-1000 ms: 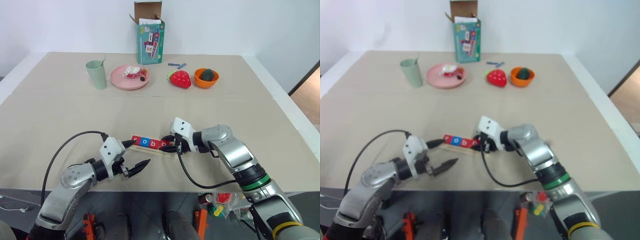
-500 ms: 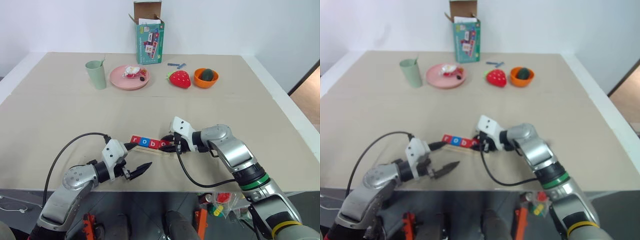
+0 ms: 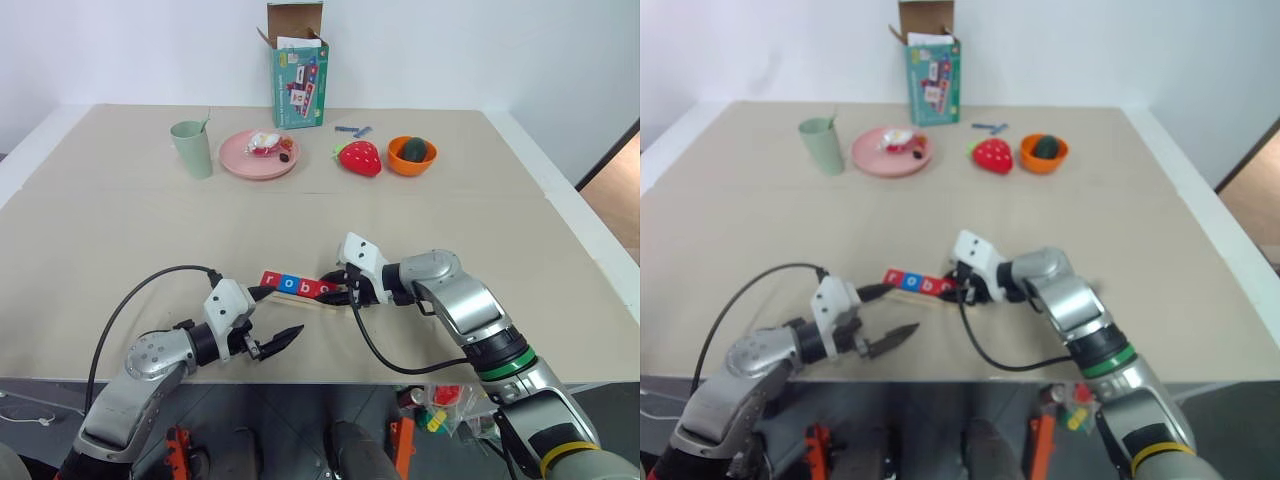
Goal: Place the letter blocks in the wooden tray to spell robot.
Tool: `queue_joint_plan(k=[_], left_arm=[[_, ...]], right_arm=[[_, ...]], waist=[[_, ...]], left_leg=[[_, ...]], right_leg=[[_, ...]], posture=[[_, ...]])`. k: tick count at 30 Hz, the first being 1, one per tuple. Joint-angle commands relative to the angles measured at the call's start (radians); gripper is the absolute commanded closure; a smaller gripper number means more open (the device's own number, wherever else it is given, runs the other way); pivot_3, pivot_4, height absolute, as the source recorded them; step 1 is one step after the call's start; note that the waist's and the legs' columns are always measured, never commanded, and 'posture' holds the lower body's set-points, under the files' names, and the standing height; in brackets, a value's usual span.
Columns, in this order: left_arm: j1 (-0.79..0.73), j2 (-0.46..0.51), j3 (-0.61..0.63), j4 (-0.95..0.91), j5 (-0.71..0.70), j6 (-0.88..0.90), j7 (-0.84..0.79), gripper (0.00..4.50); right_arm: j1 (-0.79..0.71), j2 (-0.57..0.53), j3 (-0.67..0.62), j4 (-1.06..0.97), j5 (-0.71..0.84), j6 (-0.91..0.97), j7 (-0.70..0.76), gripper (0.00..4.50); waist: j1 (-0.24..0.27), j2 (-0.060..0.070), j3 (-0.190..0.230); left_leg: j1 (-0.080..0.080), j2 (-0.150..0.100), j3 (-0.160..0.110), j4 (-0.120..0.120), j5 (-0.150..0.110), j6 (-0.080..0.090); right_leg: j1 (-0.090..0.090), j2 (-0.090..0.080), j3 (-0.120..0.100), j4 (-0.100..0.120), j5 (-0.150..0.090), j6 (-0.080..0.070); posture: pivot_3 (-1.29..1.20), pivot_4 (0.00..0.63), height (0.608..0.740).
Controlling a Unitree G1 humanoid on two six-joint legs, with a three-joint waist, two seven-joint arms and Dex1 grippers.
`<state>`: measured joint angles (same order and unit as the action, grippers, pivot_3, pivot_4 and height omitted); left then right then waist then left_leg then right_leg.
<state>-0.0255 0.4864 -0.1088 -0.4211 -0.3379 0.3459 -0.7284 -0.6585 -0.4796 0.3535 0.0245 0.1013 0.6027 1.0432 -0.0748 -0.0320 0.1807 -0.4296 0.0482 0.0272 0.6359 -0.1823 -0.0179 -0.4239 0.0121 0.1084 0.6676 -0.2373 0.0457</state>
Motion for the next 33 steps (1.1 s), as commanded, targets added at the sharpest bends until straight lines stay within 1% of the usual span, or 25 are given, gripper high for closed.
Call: queue_joint_plan(k=[1, 3, 4, 9, 10, 11, 13, 15, 17, 19, 20, 21, 22, 24, 28, 30, 33], left_arm=[[-0.004, 0.006, 0.007, -0.017, -0.001, -0.014, -0.002, 0.00], [-0.003, 0.005, 0.007, -0.019, -0.001, -0.012, -0.002, 0.00], [-0.002, 0.005, 0.006, -0.019, -0.001, -0.011, -0.002, 0.00], [0.003, 0.007, 0.005, -0.023, 0.001, -0.010, -0.001, 0.00], [0.004, 0.007, 0.005, -0.024, 0.001, -0.010, -0.001, 0.00], [0.004, 0.007, 0.005, -0.024, 0.002, -0.010, -0.001, 0.00], [0.005, 0.009, 0.005, -0.028, 0.002, -0.010, -0.001, 0.00], [0.003, 0.012, 0.006, -0.032, 0.000, -0.013, -0.005, 0.00], [-0.002, 0.018, 0.005, -0.034, 0.001, -0.018, -0.015, 0.00], [-0.013, 0.025, 0.000, -0.035, -0.002, -0.021, -0.031, 0.00], [-0.016, 0.025, 0.000, -0.033, -0.003, -0.023, -0.033, 0.00], [-0.019, 0.023, -0.001, -0.030, -0.003, -0.025, -0.036, 0.00], [-0.022, 0.020, -0.003, -0.025, -0.002, -0.028, -0.037, 0.00], [-0.027, 0.013, -0.010, -0.018, 0.000, -0.034, -0.038, 0.00], [-0.030, 0.005, -0.022, -0.011, 0.004, -0.042, -0.042, 0.00], [-0.029, 0.004, -0.024, -0.009, 0.006, -0.045, -0.044, 0.00], [-0.021, 0.008, -0.018, -0.007, 0.006, -0.049, -0.044, 0.00]], right_arm=[[-0.008, 0.002, 0.005, 0.005, -0.002, -0.010, -0.002, 3.29], [-0.009, 0.001, 0.006, 0.006, -0.001, -0.007, 0.001, 3.29], [-0.009, 0.001, 0.006, 0.006, 0.000, -0.006, 0.003, 2.24], [0.001, -0.005, -0.001, -0.023, 0.010, -0.003, 0.006, 0.53], [0.003, -0.008, -0.004, -0.034, 0.013, 0.000, 0.008, 0.13], [0.005, -0.009, -0.015, -0.051, 0.022, 0.000, 0.006, 0.06], [0.001, -0.011, -0.055, -0.091, 0.054, 0.031, -0.003, 0.06], [-0.016, -0.032, -0.113, -0.125, 0.101, 0.075, 0.004, 0.06], [-0.036, -0.076, -0.168, -0.127, 0.149, 0.109, 0.032, 0.06], [-0.047, -0.221, -0.200, -0.020, 0.155, 0.013, 0.179, 0.06], [-0.043, -0.308, -0.178, 0.063, 0.109, -0.120, 0.258, 0.06], [-0.043, -0.370, -0.152, 0.140, 0.064, -0.248, 0.313, 0.06], [-0.053, -0.400, -0.134, 0.212, 0.034, -0.321, 0.330, 0.06], [-0.085, -0.415, -0.123, 0.352, 0.003, -0.411, 0.343, 0.06], [-0.153, -0.429, -0.089, 0.617, -0.095, -0.616, 0.382, 0.06], [-0.182, -0.423, -0.077, 0.704, -0.126, -0.688, 0.396, 0.06], [-0.211, -0.393, -0.081, 0.779, -0.135, -0.722, 0.410, 0.06]], waist=[[0.000, 0.000, 0.000], [0.000, 0.000, 0.000], [0.000, 0.000, 0.000], [0.000, 0.000, 0.000], [0.000, 0.000, 0.000], [0.000, 0.000, 0.000], [0.000, 0.000, 0.000], [0.000, 0.000, 0.000], [0.001, 0.000, 0.000], [0.005, 0.001, 0.000], [0.012, 0.001, 0.001], [0.019, 0.001, 0.001], [0.024, 0.000, 0.001], [0.020, 0.000, 0.000], [0.002, 0.000, 0.001], [-0.002, 0.001, 0.001], [-0.004, 0.001, 0.001]], left_leg=[[0.000, 0.000, 0.000, 0.000, 0.000, 0.000], [0.000, 0.000, 0.000, 0.000, 0.000, 0.000], [0.000, 0.000, 0.000, 0.000, 0.000, 0.000], [0.000, 0.000, 0.000, 0.000, 0.000, 0.000], [0.000, 0.000, 0.000, 0.000, 0.000, 0.000], [0.000, 0.000, 0.000, 0.000, 0.000, 0.000], [0.000, 0.000, 0.000, 0.000, 0.000, 0.000], [-0.001, 0.000, 0.000, 0.000, 0.000, 0.000], [-0.001, 0.000, 0.000, 0.000, 0.000, 0.000], [-0.001, 0.000, 0.000, 0.000, 0.000, 0.000], [-0.002, -0.001, 0.000, 0.000, 0.000, 0.000], [-0.002, -0.002, 0.000, 0.001, 0.000, 0.000], [-0.002, -0.002, 0.001, 0.001, 0.000, 0.000], [-0.001, -0.002, 0.005, 0.001, 0.000, 0.000], [0.002, 0.000, 0.009, -0.001, -0.001, 0.001], [0.003, 0.000, 0.008, -0.002, -0.001, 0.001], [0.003, 0.001, 0.008, -0.002, -0.001, 0.001]], right_leg=[[0.000, 0.000, 0.000, 0.000, 0.000, 0.000], [0.000, 0.000, 0.000, 0.000, 0.000, 0.000], [0.000, 0.000, 0.000, 0.000, 0.000, 0.000], [0.000, 0.000, 0.000, 0.000, 0.000, 0.000], [0.000, 0.000, 0.000, 0.000, 0.000, 0.000], [0.000, 0.000, 0.000, 0.000, 0.000, 0.000], [0.000, 0.000, 0.000, 0.000, 0.000, 0.000], [-0.001, 0.000, 0.000, 0.000, 0.000, 0.000], [-0.001, 0.000, 0.000, 0.000, 0.000, 0.001], [-0.001, -0.001, 0.000, 0.000, 0.000, 0.000], [-0.001, -0.001, 0.000, -0.001, -0.001, 0.001], [0.000, -0.002, -0.001, -0.002, -0.002, 0.001], [0.001, -0.003, -0.001, -0.003, -0.002, 0.001], [0.001, -0.005, 0.000, -0.004, -0.003, 0.000], [0.000, -0.004, 0.002, -0.003, -0.001, -0.001], [0.000, -0.003, 0.003, -0.002, -0.001, 0.000], [0.001, -0.002, 0.003, -0.002, 0.000, 0.000]], posture=[[0.00, 0.150, 0.740], [0.00, 0.150, 0.740], [0.00, 0.150, 0.740], [0.00, 0.150, 0.740], [0.00, 0.150, 0.740], [0.00, 0.150, 0.740], [0.00, 0.150, 0.740], [0.00, 0.150, 0.740], [0.00, 0.150, 0.740], [0.00, 0.150, 0.740], [0.00, 0.150, 0.740], [0.00, 0.150, 0.740], [0.00, 0.150, 0.740], [0.00, 0.150, 0.740], [0.00, 0.150, 0.740], [0.00, 0.150, 0.740], [0.00, 0.150, 0.740]])
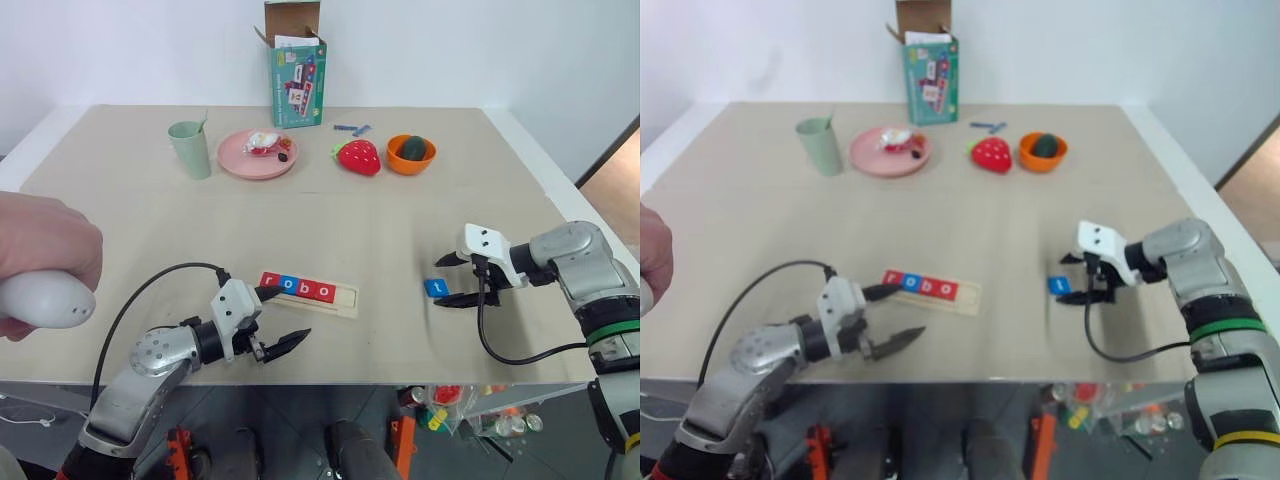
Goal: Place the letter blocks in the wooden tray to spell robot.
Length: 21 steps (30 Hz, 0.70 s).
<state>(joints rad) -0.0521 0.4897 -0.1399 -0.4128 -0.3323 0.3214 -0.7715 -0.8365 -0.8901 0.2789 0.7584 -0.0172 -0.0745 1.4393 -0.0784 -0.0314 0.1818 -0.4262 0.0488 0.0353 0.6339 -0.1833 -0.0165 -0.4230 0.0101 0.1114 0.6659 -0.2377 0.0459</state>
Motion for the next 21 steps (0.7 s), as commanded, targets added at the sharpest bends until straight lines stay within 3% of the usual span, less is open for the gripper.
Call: queue_joint_plan(k=[1, 7, 8, 11, 19, 21], left_arm=[[0.007, 0.006, 0.015, -0.015, 0.001, -0.025, 0.000, 0.00], [0.022, 0.013, 0.021, -0.018, 0.003, -0.029, 0.005, 0.00], [0.025, 0.014, 0.021, -0.019, 0.004, -0.030, 0.006, 0.00], [0.033, 0.015, 0.022, -0.023, 0.004, -0.028, 0.010, 0.00], [0.029, 0.015, 0.021, -0.015, 0.004, -0.028, 0.015, 0.00], [0.027, 0.015, 0.019, -0.012, 0.004, -0.029, 0.014, 0.00]], right_arm=[[-0.040, 0.025, -0.007, 0.065, -0.022, -0.057, 0.011, 0.06], [-0.067, 0.077, -0.026, 0.136, -0.022, -0.092, 0.029, 0.06], [-0.069, 0.083, -0.029, 0.139, -0.020, -0.088, 0.037, 0.30], [-0.064, 0.087, -0.028, 0.146, -0.029, -0.099, 0.053, 0.45], [-0.051, 0.091, -0.037, 0.142, -0.025, -0.115, 0.087, 3.15], [-0.049, 0.087, -0.037, 0.142, -0.026, -0.122, 0.088, 3.32]], waist=[[0.000, 0.000, 0.000], [-0.002, 0.000, 0.000], [-0.003, 0.000, 0.000], [-0.003, 0.000, 0.000], [-0.004, 0.000, 0.000], [-0.004, 0.000, 0.000]], left_leg=[[0.000, 0.000, 0.000, 0.000, 0.000, 0.000], [0.003, 0.000, 0.001, 0.001, 0.000, 0.000], [0.004, 0.000, 0.001, 0.001, 0.000, 0.000], [0.005, 0.000, 0.000, 0.001, 0.000, 0.000], [0.006, 0.001, 0.001, 0.002, 0.001, 0.001], [0.006, 0.000, 0.001, 0.002, 0.001, 0.001]], right_leg=[[0.000, 0.000, 0.000, 0.000, 0.000, 0.000], [0.003, 0.000, 0.001, 0.000, 0.000, -0.001], [0.004, 0.000, 0.002, 0.000, 0.001, -0.001], [0.004, 0.001, 0.002, 0.000, 0.001, -0.003], [0.004, 0.001, 0.002, 0.000, 0.002, -0.003], [0.005, 0.001, 0.002, 0.000, 0.002, -0.003]], posture=[[0.00, 0.150, 0.740], [0.00, 0.150, 0.740], [0.00, 0.150, 0.740], [0.00, 0.150, 0.740], [0.00, 0.150, 0.740], [0.00, 0.150, 0.740]])
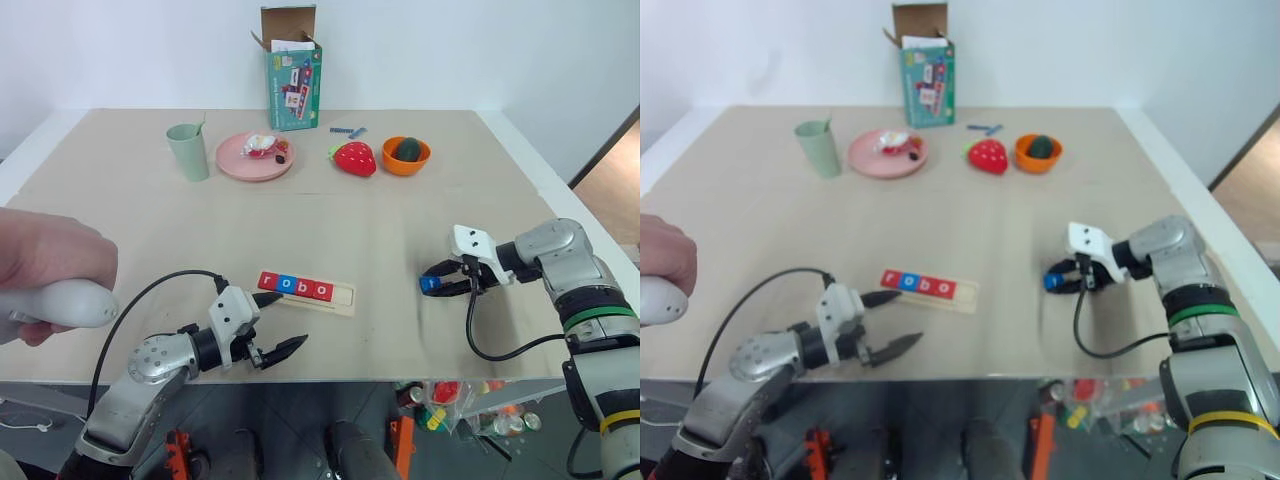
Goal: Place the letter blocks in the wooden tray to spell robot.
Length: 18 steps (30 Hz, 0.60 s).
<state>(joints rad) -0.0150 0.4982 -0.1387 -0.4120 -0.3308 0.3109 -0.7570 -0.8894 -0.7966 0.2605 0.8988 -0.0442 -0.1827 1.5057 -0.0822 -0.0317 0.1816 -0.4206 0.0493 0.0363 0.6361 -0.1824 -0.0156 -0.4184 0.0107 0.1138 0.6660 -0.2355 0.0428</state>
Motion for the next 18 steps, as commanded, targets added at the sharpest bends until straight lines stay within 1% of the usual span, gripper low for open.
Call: queue_joint_plan(k=[1, 3, 5, 6, 9, 12, 13, 15, 18], left_arm=[[-0.012, 0.006, 0.016, -0.011, 0.003, -0.019, 0.000, 0.00], [-0.013, 0.005, 0.014, -0.008, 0.002, -0.019, -0.001, 0.00], [-0.014, 0.004, 0.012, -0.003, 0.003, -0.022, -0.002, 0.00], [-0.014, 0.004, 0.012, -0.001, 0.003, -0.022, -0.002, 0.00], [-0.014, 0.000, 0.016, 0.003, -0.001, -0.021, 0.001, 0.00], [-0.015, -0.001, 0.018, 0.007, -0.001, -0.022, 0.003, 0.00], [-0.015, -0.001, 0.019, 0.007, -0.001, -0.022, 0.004, 0.00], [-0.016, -0.001, 0.019, 0.008, -0.001, -0.023, 0.004, 0.00], [-0.018, -0.005, 0.025, 0.008, -0.006, -0.024, 0.010, 0.00]], right_arm=[[0.006, -0.007, -0.022, -0.002, 0.004, -0.017, 0.019, 3.32], [0.007, -0.006, -0.035, -0.022, 0.018, -0.009, 0.013, 3.32], [0.008, -0.001, -0.051, -0.073, 0.046, 0.048, 0.023, 3.32], [0.011, 0.009, -0.064, -0.130, 0.071, 0.111, 0.022, 3.32], [0.048, 0.051, -0.094, -0.411, 0.174, 0.396, -0.012, 3.32], [0.098, 0.113, -0.107, -0.682, 0.225, 0.689, -0.150, 3.32], [0.116, 0.127, -0.102, -0.747, 0.227, 0.746, -0.186, 3.32], [0.147, 0.141, -0.088, -0.837, 0.229, 0.814, -0.234, 3.32], [0.193, 0.155, -0.051, -0.909, 0.221, 0.836, -0.279, 3.32]], waist=[[0.000, 0.000, 0.000], [0.000, 0.000, 0.000], [0.000, 0.000, 0.000], [0.000, 0.000, 0.000], [-0.003, 0.000, 0.000], [-0.002, 0.000, 0.000], [0.000, 0.000, 0.000], [0.007, 0.001, 0.000], [0.017, 0.000, 0.000]], left_leg=[[0.000, 0.000, 0.000, 0.000, 0.000, 0.000], [0.000, 0.000, 0.000, 0.000, 0.000, 0.000], [0.000, 0.000, 0.000, 0.000, 0.000, 0.000], [0.000, 0.000, 0.000, 0.000, 0.000, 0.000], [0.000, 0.001, 0.000, -0.001, 0.000, 0.000], [-0.001, 0.002, -0.002, -0.001, 0.000, 0.000], [-0.002, 0.002, -0.003, -0.002, 0.000, 0.000], [-0.003, 0.001, -0.006, -0.001, 0.000, 0.000], [-0.007, -0.001, -0.008, -0.001, 0.000, -0.001]], right_leg=[[0.000, 0.000, 0.000, 0.000, 0.000, 0.000], [0.000, 0.000, 0.000, 0.000, 0.000, 0.000], [0.000, 0.000, 0.000, 0.000, 0.000, 0.000], [0.000, 0.000, 0.000, 0.000, 0.000, 0.000], [-0.002, 0.001, 0.001, 0.001, 0.000, 0.000], [-0.003, 0.002, -0.001, 0.003, 0.000, 0.001], [-0.003, 0.002, -0.001, 0.004, 0.000, 0.001], [-0.004, 0.002, -0.003, 0.005, -0.001, 0.003], [-0.006, 0.001, -0.004, 0.006, -0.004, 0.002]], posture=[[0.00, 0.150, 0.740], [0.00, 0.150, 0.740], [0.00, 0.150, 0.740], [0.00, 0.150, 0.740], [0.00, 0.150, 0.740], [0.00, 0.150, 0.740], [0.00, 0.150, 0.740], [0.00, 0.150, 0.740], [0.00, 0.150, 0.740]])
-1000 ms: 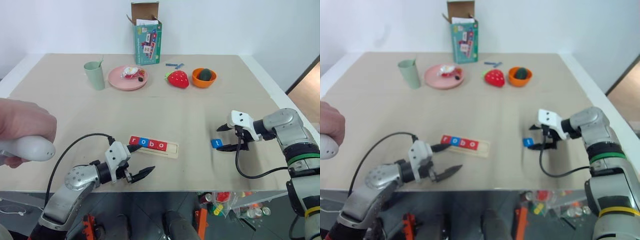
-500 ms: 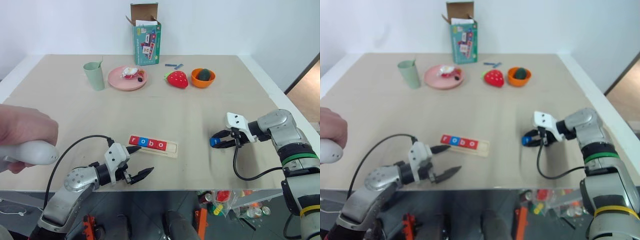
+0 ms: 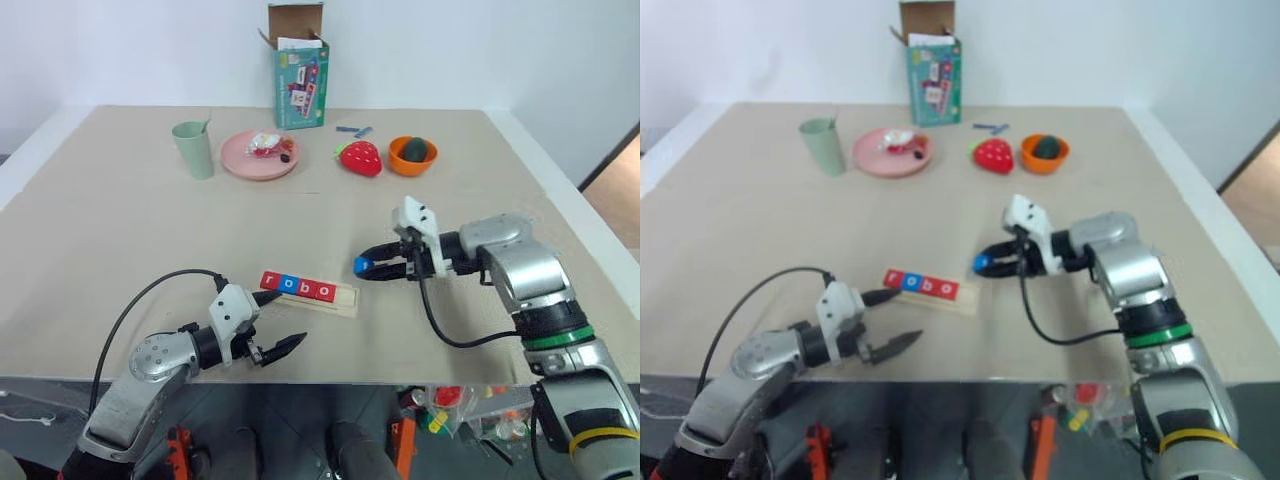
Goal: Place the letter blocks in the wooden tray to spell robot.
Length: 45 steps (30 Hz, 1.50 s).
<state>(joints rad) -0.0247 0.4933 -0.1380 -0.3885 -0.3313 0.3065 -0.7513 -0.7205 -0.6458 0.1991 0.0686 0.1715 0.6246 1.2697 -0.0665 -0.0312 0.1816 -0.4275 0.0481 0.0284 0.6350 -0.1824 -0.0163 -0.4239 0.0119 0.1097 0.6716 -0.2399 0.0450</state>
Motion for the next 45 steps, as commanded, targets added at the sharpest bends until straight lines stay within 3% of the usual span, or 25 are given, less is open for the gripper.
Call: queue_joint_plan(k=[1, 40, 42, 45], left_arm=[[-0.009, -0.002, 0.025, -0.015, -0.007, -0.019, 0.005, 0.00], [-0.008, -0.004, 0.019, -0.029, -0.002, -0.012, 0.026, 0.00], [-0.006, -0.003, 0.018, -0.030, -0.001, -0.012, 0.025, 0.00], [-0.006, -0.003, 0.017, -0.030, -0.001, -0.012, 0.025, 0.00]], right_arm=[[0.034, 0.008, 0.019, -0.086, 0.001, 0.029, -0.054, 3.32], [0.064, 0.049, 0.110, -0.034, -0.005, 0.003, -0.111, 3.32], [0.065, 0.046, 0.107, -0.038, 0.000, 0.010, -0.111, 2.30], [0.065, 0.043, 0.095, -0.043, 0.009, 0.019, -0.117, 1.34]], waist=[[0.001, 0.000, 0.000], [-0.006, 0.000, 0.000], [-0.006, 0.000, 0.000], [-0.006, 0.000, 0.000]], left_leg=[[-0.001, 0.000, 0.000, 0.000, 0.000, 0.000], [-0.001, 0.000, 0.000, 0.001, 0.000, 0.000], [-0.001, 0.000, 0.000, 0.001, 0.000, 0.000], [-0.001, 0.000, 0.000, 0.001, 0.000, 0.000]], right_leg=[[0.000, 0.000, 0.000, 0.000, 0.000, 0.000], [0.000, 0.000, 0.000, -0.002, 0.001, 0.002], [0.000, 0.000, 0.000, -0.002, 0.001, 0.002], [0.000, 0.000, 0.000, -0.002, 0.001, 0.001]], posture=[[0.00, 0.150, 0.740], [0.00, 0.150, 0.740], [0.00, 0.150, 0.740], [0.00, 0.150, 0.740]])
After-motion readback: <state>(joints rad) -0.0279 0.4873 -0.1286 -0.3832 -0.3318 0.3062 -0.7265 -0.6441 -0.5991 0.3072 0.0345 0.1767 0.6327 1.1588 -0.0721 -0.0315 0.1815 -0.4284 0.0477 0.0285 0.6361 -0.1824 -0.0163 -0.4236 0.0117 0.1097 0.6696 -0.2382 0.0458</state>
